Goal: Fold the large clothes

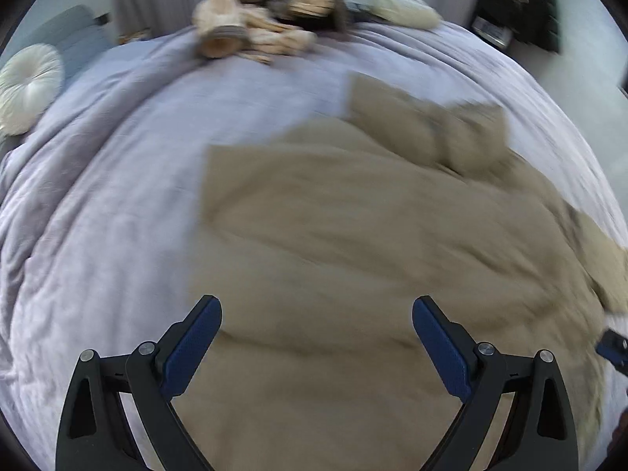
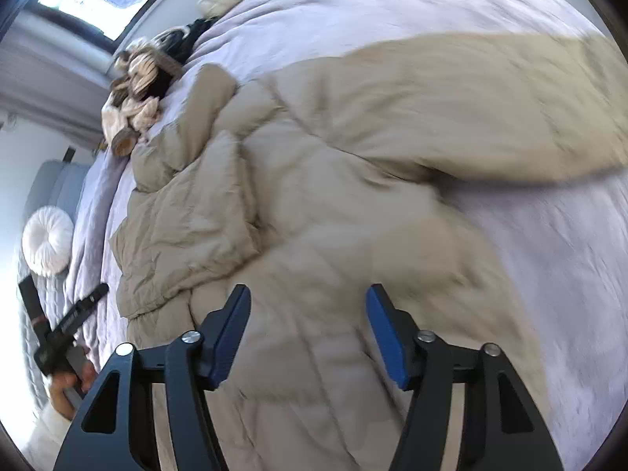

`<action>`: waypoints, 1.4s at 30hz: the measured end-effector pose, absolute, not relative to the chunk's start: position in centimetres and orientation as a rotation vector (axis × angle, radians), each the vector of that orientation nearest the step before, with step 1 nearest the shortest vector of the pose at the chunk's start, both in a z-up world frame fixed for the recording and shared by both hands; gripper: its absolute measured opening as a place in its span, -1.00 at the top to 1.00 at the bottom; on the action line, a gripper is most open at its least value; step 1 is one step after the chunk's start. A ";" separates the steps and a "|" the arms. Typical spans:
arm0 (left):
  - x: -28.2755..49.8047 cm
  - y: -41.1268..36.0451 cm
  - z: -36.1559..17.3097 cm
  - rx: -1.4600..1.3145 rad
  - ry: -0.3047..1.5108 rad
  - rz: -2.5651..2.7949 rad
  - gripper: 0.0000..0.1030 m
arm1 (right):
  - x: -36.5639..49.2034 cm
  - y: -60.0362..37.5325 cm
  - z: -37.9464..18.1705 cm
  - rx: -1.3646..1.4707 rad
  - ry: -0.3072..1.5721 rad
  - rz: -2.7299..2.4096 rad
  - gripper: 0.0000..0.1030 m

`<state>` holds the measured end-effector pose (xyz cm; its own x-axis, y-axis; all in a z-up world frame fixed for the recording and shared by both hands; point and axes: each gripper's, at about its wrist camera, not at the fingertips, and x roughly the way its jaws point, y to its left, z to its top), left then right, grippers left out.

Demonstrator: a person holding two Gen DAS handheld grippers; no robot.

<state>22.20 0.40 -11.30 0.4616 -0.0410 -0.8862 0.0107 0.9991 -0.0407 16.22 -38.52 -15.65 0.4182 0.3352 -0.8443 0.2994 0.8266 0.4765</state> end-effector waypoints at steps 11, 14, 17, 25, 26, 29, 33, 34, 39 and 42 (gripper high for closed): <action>18.0 -13.3 -11.5 0.038 1.145 -0.221 -0.91 | 10.3 -48.5 -15.9 0.818 1.092 -0.099 -0.58; 17.9 -15.3 -11.6 0.037 1.158 -0.242 -0.91 | 9.1 -51.5 -16.1 0.866 1.060 -0.141 -0.65; 17.4 -17.5 -11.7 0.043 1.175 -0.254 -0.91 | 8.4 -54.0 -16.3 0.903 1.031 -0.172 -0.79; 16.9 -21.3 -12.0 0.078 1.211 -0.277 -0.91 | 7.6 -59.8 -17.0 0.994 0.910 -0.235 -1.00; 17.0 -21.5 -12.2 0.077 1.217 -0.275 -0.91 | 7.7 -60.5 -17.1 1.011 0.894 -0.241 -0.99; 17.2 -22.3 -12.6 0.097 1.220 -0.267 -0.91 | 8.5 -62.8 -17.9 1.087 0.880 -0.248 -0.99; 17.3 -23.0 -13.0 0.096 1.240 -0.288 -0.91 | 10.1 -65.2 -19.3 1.169 0.869 -0.245 -0.99; 17.3 -23.1 -12.9 0.096 1.239 -0.288 -0.91 | 10.6 -65.5 -19.5 1.184 0.862 -0.240 -0.99; 17.4 -23.1 -12.8 0.096 1.237 -0.268 -0.91 | 13.5 -66.8 -20.1 1.235 0.813 -0.206 -0.99; 17.7 -22.8 -12.8 0.089 1.242 -0.252 -0.91 | 15.1 -67.5 -20.0 1.268 0.769 -0.193 -0.99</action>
